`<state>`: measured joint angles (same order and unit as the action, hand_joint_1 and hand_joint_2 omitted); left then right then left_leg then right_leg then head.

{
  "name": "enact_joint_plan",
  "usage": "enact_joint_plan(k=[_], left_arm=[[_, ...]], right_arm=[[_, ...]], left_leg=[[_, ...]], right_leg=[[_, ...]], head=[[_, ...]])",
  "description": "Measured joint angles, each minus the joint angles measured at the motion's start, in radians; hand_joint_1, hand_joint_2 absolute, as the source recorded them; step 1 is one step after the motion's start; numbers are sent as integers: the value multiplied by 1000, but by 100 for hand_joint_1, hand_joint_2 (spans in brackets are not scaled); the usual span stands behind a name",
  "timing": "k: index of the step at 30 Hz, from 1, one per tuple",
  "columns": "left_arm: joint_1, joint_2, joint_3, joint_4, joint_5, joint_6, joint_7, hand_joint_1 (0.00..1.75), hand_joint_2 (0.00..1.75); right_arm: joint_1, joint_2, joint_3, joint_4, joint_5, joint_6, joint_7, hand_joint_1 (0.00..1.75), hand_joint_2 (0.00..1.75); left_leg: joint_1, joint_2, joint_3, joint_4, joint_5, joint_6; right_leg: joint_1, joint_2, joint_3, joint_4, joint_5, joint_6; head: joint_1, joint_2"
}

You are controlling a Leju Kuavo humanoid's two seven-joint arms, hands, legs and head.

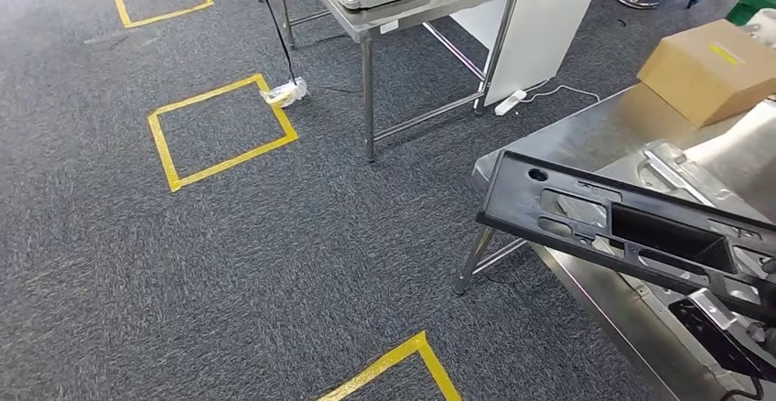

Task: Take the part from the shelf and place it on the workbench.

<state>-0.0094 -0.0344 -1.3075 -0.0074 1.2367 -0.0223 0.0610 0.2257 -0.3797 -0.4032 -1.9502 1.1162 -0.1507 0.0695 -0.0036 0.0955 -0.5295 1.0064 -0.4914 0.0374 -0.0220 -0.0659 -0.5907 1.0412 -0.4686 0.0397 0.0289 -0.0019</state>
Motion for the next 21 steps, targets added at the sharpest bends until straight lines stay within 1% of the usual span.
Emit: enact_joint_plan(k=[1, 2, 3, 4, 5, 6, 7, 8, 9, 10, 11, 12, 13, 14, 15, 16, 17, 18, 19, 20, 21], left_arm=[[-1, 0, 0, 0, 0, 0, 0, 0, 175], [-2, 0, 0, 0, 0, 0, 0, 0, 175], [-4, 0, 0, 0, 0, -2, -1, 0, 175], [-5, -1, 0, 0, 0, -4, -2, 0, 175], [-6, -1, 0, 0, 1, -6, -4, 0, 175], [-6, -1, 0, 0, 2, -8, -6, 0, 175], [-5, -1, 0, 0, 2, -10, -9, 0, 175], [-3, -1, 0, 0, 4, -12, -11, 0, 175], [-2, -1, 0, 0, 6, -14, -14, 0, 175], [0, -1, 1, 0, 7, -15, -16, 0, 175], [1, -1, 1, 0, 10, -16, -17, 0, 175], [2, -1, 1, 0, 11, -16, -18, 0, 175], [3, -1, 2, 0, 12, -16, -19, 0, 175], [4, 0, 2, 1, 13, -16, -19, 0, 175], [4, 0, 2, 1, 14, -17, -19, 0, 175], [3, 0, 2, 1, 14, -17, -20, 0, 175], [2, 1, 2, 2, 14, -19, -20, 0, 175], [-1, 0, 2, 2, 14, -22, -20, 0, 175], [-4, 0, 2, 2, 13, -25, -21, 0, 175], [-6, 0, 2, 2, 12, -29, -22, 0, 175], [-6, 0, 2, 2, 10, -32, -23, 0, 175]], right_arm=[[0, 0, -3, 2, 0, 1, 1, 175, 175], [1, 0, -7, 5, 0, 4, 1, 175, 175], [2, 0, -12, 8, -1, 8, 2, 175, 175], [3, 0, -21, 11, -2, 13, 2, 175, 175], [3, 0, -33, 17, -3, 20, 2, 175, 175], [2, 0, -46, 25, -5, 29, 1, 175, 175], [1, 1, -59, 34, -7, 38, 0, 175, 175], [0, 2, -73, 48, -10, 48, -4, 175, 175], [-1, 4, -87, 64, -12, 57, -10, 175, 175], [-1, 7, -102, 82, -13, 66, -16, 175, 175], [-1, 10, -115, 100, -13, 73, -22, 175, 175], [-3, 13, -127, 118, -13, 78, -26, 175, 175], [-5, 16, -138, 134, -13, 81, -29, 175, 175], [-10, 19, -147, 150, -12, 84, -30, 175, 175], [-16, 21, -154, 167, -11, 87, -31, 175, 175], [-23, 23, -161, 184, -9, 90, -30, 175, 175], [-30, 25, -167, 201, -6, 94, -29, 175, 175], [-35, 25, -172, 219, -2, 98, -27, 175, 175], [-40, 24, -178, 240, 1, 100, -25, 175, 175], [-45, 22, -185, 261, 4, 102, -22, 175, 175], [-55, 20, -192, 285, 6, 104, -20, 175, 175]], left_leg=[[-3, 9, 4, 1, -4, -6], [-4, 19, 9, 1, -8, -12], [-3, 24, 12, 1, -11, -18], [-1, 14, 12, 9, -20, -24], [2, -8, 4, 31, -37, -29], [5, -37, -14, 73, -63, -33], [6, -66, -39, 130, -95, -34], [7, -80, -74, 201, -128, -34], [6, -86, -105, 264, -150, -33], [6, -87, -125, 299, -153, -31], [6, -89, -130, 300, -137, -27], [6, -93, -114, 257, -102, -22], [5, -106, -85, 188, -59, -15], [4, -127, -55, 116, -25, -8], [3, -144, -33, 61, -4, -3], [2, -156, -20, 28, 5, 1], [1, -157, -16, 17, 3, 3], [0, -145, -14, 11, 6, 5], [0, -133, -10, 3, 11, 10], [2, -121, -6, -6, 16, 15], [3, -108, -2, -16, 22, 20]], right_leg=[[3, -6, 7, -14, -1, -6], [5, 6, 6, -12, 0, -13], [3, 19, 7, -12, 0, -19], [2, 30, 8, -14, 2, -25], [0, 40, 9, -16, 4, -31], [-3, 50, 10, -18, 6, -37], [-1, 59, 9, -18, 6, -41], [0, 69, 9, -18, 6, -44], [2, 82, 8, -18, 6, -45], [4, 95, 9, -18, 6, -46], [6, 110, 10, -17, 6, -46], [8, 124, 12, -17, 6, -46], [9, 138, 13, -17, 6, -46], [10, 152, 13, -16, 6, -45], [10, 165, 11, -16, 7, -42], [8, 177, 8, -16, 8, -37], [6, 188, 5, -16, 10, -30], [4, 200, 2, -19, 13, -22], [2, 198, 0, -18, 13, -17], [2, 178, -5, -10, 7, -12], [4, 149, -19, 17, -11, -7]], head=[[0, 0], [-1, 0], [-1, 0], [-1, 0], [-1, 0], [-1, 0], [-1, 0], [-1, 0], [-1, 0], [-1, 0], [-1, 0], [-1, 0], [-1, 0], [-1, 0], [-1, 0], [-1, 0], [-1, 0], [-1, 0], [-1, 0], [0, 0], [1, 0]])
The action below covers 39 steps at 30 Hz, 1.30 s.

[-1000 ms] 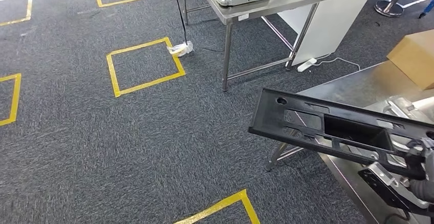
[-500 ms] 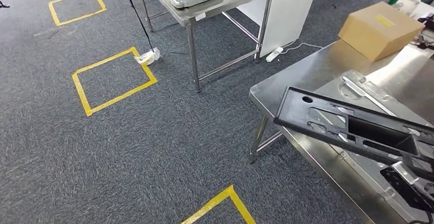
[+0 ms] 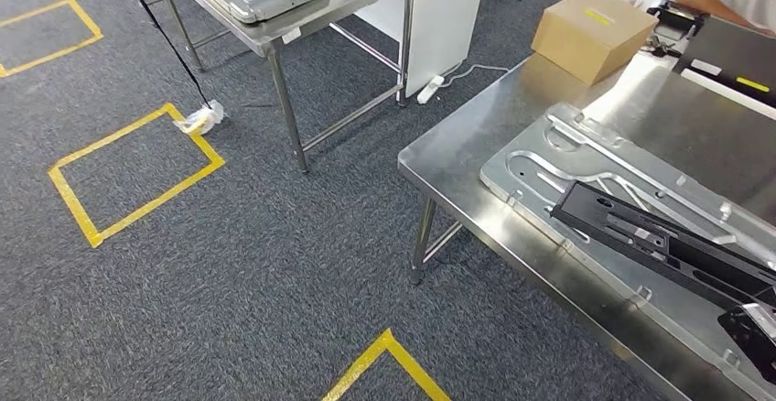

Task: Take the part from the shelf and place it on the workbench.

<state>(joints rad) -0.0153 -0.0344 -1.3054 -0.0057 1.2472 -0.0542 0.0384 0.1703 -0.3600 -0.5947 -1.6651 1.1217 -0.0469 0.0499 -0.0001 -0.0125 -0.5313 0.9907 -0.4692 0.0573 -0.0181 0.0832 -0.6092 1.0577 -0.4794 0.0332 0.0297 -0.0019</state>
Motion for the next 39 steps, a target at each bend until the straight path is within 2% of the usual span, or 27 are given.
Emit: enact_joint_plan(k=[2, 3, 4, 5, 6, 8, 9, 10, 11, 12, 14, 15, 19, 21, 25, 28, 32, 39], left_arm=[[3, 1, 0, 0, -1, -5, -1, 0, 175], [5, 1, 0, 0, -1, -9, -2, 0, 175], [6, 1, 0, 0, -2, -15, -2, 0, 175], [7, 2, 0, 0, -2, -21, -2, 0, 175], [6, 2, 0, 0, -2, -26, -2, 0, 175], [4, 2, 0, 0, -3, -33, -3, 0, 175], [3, 3, 0, 0, -4, -35, -4, 0, 175], [2, 4, 0, 0, -4, -35, -4, 0, 175], [1, 6, 0, 0, -4, -35, -5, 0, 175], [0, 8, 0, 0, -4, -33, -5, 0, 175], [-2, 11, 0, 0, -4, -27, -5, 0, 175], [-3, 12, 0, 0, -4, -24, -5, 0, 175], [-5, 13, 0, 0, -4, -22, -5, 0, 175], [-5, 13, 0, 0, -4, -22, -5, 0, 175], [-6, 13, 0, 0, -4, -22, -5, 0, 175], [-6, 13, 0, 0, -4, -22, -3, 0, 175], [-8, 15, 0, 0, -4, -26, 2, 0, 175], [-12, 19, 0, 0, -11, -34, 16, 0, 175]], right_arm=[[-25, -4, -8, 48, 6, -1, 8, 175, 175], [-37, -5, -9, 72, 13, -3, 15, 175, 175], [-45, -7, -10, 97, 23, -5, 24, 175, 175], [-54, -11, -10, 125, 34, -5, 34, 175, 175], [-63, -17, -10, 153, 43, -3, 44, 175, 175], [-84, -36, -10, 213, 52, 1, 58, 175, 175], [-96, -44, -9, 240, 54, -1, 61, 175, 175], [-112, -51, -8, 270, 55, -7, 63, 175, 175], [-130, -56, -5, 298, 56, -17, 64, 175, 175], [-144, -61, -2, 324, 57, -30, 66, 175, 175], [-165, -68, 13, 353, 57, -53, 77, 175, 175], [-173, -70, 25, 357, 58, -60, 85, 175, 175], [-208, -72, 78, 364, 68, -63, 123, 175, 175], [-216, -73, 98, 366, 70, -63, 131, 175, 175], [-226, -73, 122, 368, 80, -69, 134, 175, 175], [-254, -73, 157, 369, 117, -78, 138, 175, 175], [-312, -70, 224, 369, 164, -73, 155, 0, 0], [-361, -56, 347, 369, 205, -59, 169, 0, 0]], left_leg=[[-1, 23, 2, -7, 3, 6], [-2, 33, 1, -6, 2, 7], [-2, 41, 1, -5, 1, 6], [-1, 47, 1, -3, -1, 4], [0, 53, 2, -1, -4, 2], [0, 61, 2, 8, -11, -7], [-1, 64, 1, 14, -15, -12], [-3, 66, -1, 18, -19, -18], [-6, 67, -2, 22, -24, -19], [-6, 68, -3, 23, -27, -8], [-7, 67, -2, 23, -29, 15], [-6, 67, -1, 22, -26, 20], [-1, 67, 1, 14, -19, -13], [1, 68, 1, 12, -18, -25], [3, 70, 1, 12, -17, -35], [3, 74, 1, 11, -16, -39], [2, 85, 1, 11, -16, -39], [3, 109, 2, 12, -18, -39]], right_leg=[[-1, -61, -52, 107, -60, 11], [-4, -72, -82, 169, -87, 17], [-8, -76, -101, 212, -99, 22], [-12, -79, -103, 219, -91, 27], [-16, -82, -84, 187, -67, 32], [-21, -91, -11, 57, -9, 36], [-20, -93, 17, 4, 8, 32], [-18, -93, 32, -26, 14, 25], [-17, -91, 34, -34, 11, 17], [-17, -89, 35, -35, 13, 12], [-17, -88, 37, -35, 13, 8], [-14, -88, 37, -35, 13, 5], [-6, -88, 36, -34, 13, -5], [-5, -86, 34, -33, 14, -9], [-4, -84, 33, -32, 15, -11], [-4, -81, 32, -32, 18, -13], [-4, -71, 30, -31, 23, -12], [-5, -47, 24, -32, 33, -14]], head=[[1, 0], [1, 0], [1, 0], [1, 0], [1, 0], [1, 0], [1, 0], [0, 0], [0, 0], [-1, 0], [-1, 0], [-1, 0], [-1, 0], [-1, 0], [-1, 0], [-1, 0], [0, 0], [-1, 0]])
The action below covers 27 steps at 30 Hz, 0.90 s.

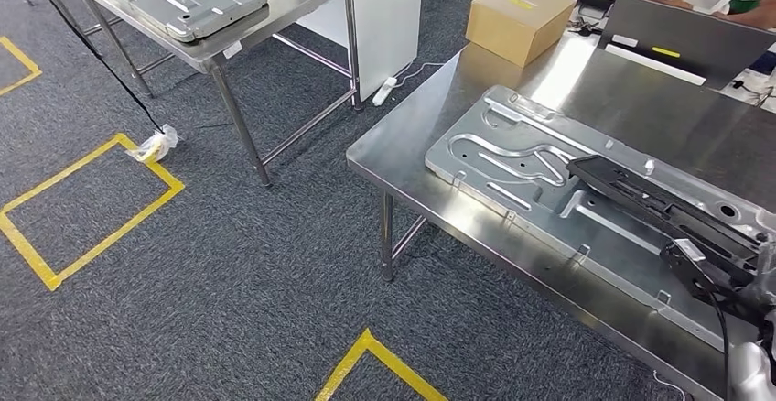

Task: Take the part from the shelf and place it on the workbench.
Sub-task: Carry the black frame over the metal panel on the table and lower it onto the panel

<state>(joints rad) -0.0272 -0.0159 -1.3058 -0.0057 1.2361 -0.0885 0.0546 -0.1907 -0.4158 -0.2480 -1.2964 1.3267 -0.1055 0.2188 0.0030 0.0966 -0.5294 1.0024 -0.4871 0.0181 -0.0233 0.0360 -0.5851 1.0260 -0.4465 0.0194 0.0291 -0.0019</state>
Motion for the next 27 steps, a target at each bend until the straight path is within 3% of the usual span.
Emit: enact_joint_plan(k=[1, 5, 9, 16, 27], left_arm=[[-1, 0, 0, 0, 0, 0, 1, 0, 175], [-3, 1, 0, 0, 10, 9, 7, 0, 0], [-6, 1, 0, 0, 18, 14, 16, 0, 0], [0, 0, 0, 0, 24, 10, 24, 0, 0], [3, -2, 0, 0, 27, 10, 19, 0, 0]], right_arm=[[0, 1, 8, 0, 1, 1, 0, 0, 0], [-1, 5, 28, -3, 0, 2, -2, 0, 0], [-16, 17, 62, -33, -13, -1, -13, 0, 0], [-26, 34, 120, -120, -16, -5, -20, 0, 0], [-21, 54, 170, -245, -12, -11, -33, 0, 0]], left_leg=[[0, 1, 0, 0, 0, 1], [1, 3, -2, 0, -1, 1], [0, -3, -4, 1, 5, 2], [-2, -44, -21, 3, 24, -1], [-2, -50, -25, 3, 21, 1]], right_leg=[[0, 2, -1, 0, 1, 0], [-1, 5, -4, 0, 6, -1], [0, 0, -5, 0, 7, -1], [2, -39, -10, -1, 6, 0], [1, -43, -11, -1, 2, 3]], head=[[0, 0], [0, 0], [0, 0], [0, 0], [0, 0]])
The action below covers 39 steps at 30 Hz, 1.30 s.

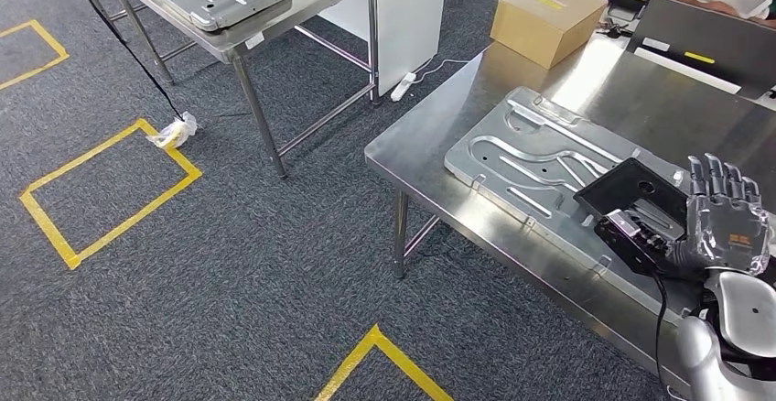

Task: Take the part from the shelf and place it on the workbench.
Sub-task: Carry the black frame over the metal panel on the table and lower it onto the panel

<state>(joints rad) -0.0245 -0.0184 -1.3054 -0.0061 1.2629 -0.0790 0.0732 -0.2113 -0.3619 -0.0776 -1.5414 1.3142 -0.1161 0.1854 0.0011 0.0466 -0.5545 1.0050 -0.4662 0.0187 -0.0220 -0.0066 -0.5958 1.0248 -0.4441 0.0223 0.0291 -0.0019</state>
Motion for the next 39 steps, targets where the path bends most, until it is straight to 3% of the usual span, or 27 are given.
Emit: enact_joint_plan(k=[6, 9, 14, 18, 22, 24, 27, 28, 29, 30, 32, 33, 35, 37, 39], left_arm=[[0, -1, 0, 0, 0, 0, 0, 0, 0], [1, -2, 0, 0, 2, 2, 0, 0, 0], [0, -7, 0, 0, 7, 13, 8, 0, 0], [0, -11, 0, 0, 10, 22, 9, 0, 0], [1, -12, 0, 0, 11, 24, 10, 0, 0], [1, -14, 0, 0, 11, 23, 9, 0, 0], [2, -15, 0, -1, 11, 23, 9, 0, 0], [2, -15, 0, -1, 11, 23, 9, 0, 0], [3, -15, 0, -1, 10, 24, 10, 0, 0], [3, -16, 0, -1, 9, 24, 11, 0, 0], [3, -16, 0, -3, 7, 24, 14, 0, 0], [2, -16, 0, -5, 6, 24, 14, 0, 0], [1, -15, 0, -7, 4, 25, 15, 0, 0], [2, -14, 0, -8, 3, 27, 16, 0, 0], [4, -14, -1, -11, 1, 30, 20, 0, 0]], right_arm=[[2, 5, 4, -20, -3, -3, -8, 0, 0], [11, 9, 16, -47, -20, -21, -54, 0, 0], [53, 29, 125, -180, -22, -49, -133, 0, 0], [67, 33, 265, -280, -77, -47, -176, 0, 175], [68, 32, 411, -359, -126, -42, -218, 0, 175], [66, 29, 461, -389, -130, -41, -222, 0, 175], [64, 22, 504, -407, -136, -39, -220, 0, 175], [64, 20, 514, -409, -140, -40, -222, 0, 175], [64, 19, 524, -411, -143, -42, -226, 0, 175], [64, 17, 534, -414, -145, -47, -234, 0, 175], [64, 12, 558, -426, -148, -60, -253, 0, 175], [63, 11, 575, -433, -151, -66, -258, 0, 175], [59, 7, 618, -445, -163, -72, -258, 0, 175], [54, 3, 661, -451, -189, -69, -248, 0, 175], [55, 3, 693, -450, -225, -60, -237, 0, 175]], left_leg=[[0, 0, -1, 0, -1, 1], [0, 0, -1, 0, -1, 1], [0, 0, -1, 0, -2, 1], [-2, 0, -2, 5, -5, 6], [0, -1, 1, -3, 0, 18], [9, 0, 13, -27, 15, 25], [12, -1, 18, -37, 24, 30], [12, -4, 16, -35, 23, 29], [13, -9, 15, -32, 22, 27], [14, -15, 14, -28, 20, 24], [20, -29, 9, -12, 13, 13], [21, -36, 5, -1, 8, 5], [20, -48, -3, 12, 3, -10], [22, -54, -6, 12, 4, -23], [26, -54, -17, 38, -17, -31]], right_leg=[[0, 0, 0, -2, 0, 0], [0, 0, 1, -2, 0, 0], [0, 0, 0, -2, -1, 1], [-3, 0, 1, -4, -1, 3], [-4, -2, 5, -10, 2, 11], [0, -1, -3, 16, -21, 16], [-2, 4, -76, 182, -112, 23], [-5, 4, -98, 231, -129, 27], [-8, 4, -105, 248, -127, 31], [-11, 5, -93, 226, -107, 34], [-19, 13, -26, 103, -49, 40], [-19, 21, 2, 49, -32, 38], [-13, 28, 20, 11, -31, 22], [-9, 20, 17, 13, -29, 2], [-9, 10, 18, 10, -27, -16]], head=[[0, 0], [0, 0], [0, 0], [0, 0], [0, 0], [1, 0], [2, 0], [2, 0], [1, 0], [1, 0], [2, 0], [2, 0], [2, 0], [2, 0], [1, 0]])
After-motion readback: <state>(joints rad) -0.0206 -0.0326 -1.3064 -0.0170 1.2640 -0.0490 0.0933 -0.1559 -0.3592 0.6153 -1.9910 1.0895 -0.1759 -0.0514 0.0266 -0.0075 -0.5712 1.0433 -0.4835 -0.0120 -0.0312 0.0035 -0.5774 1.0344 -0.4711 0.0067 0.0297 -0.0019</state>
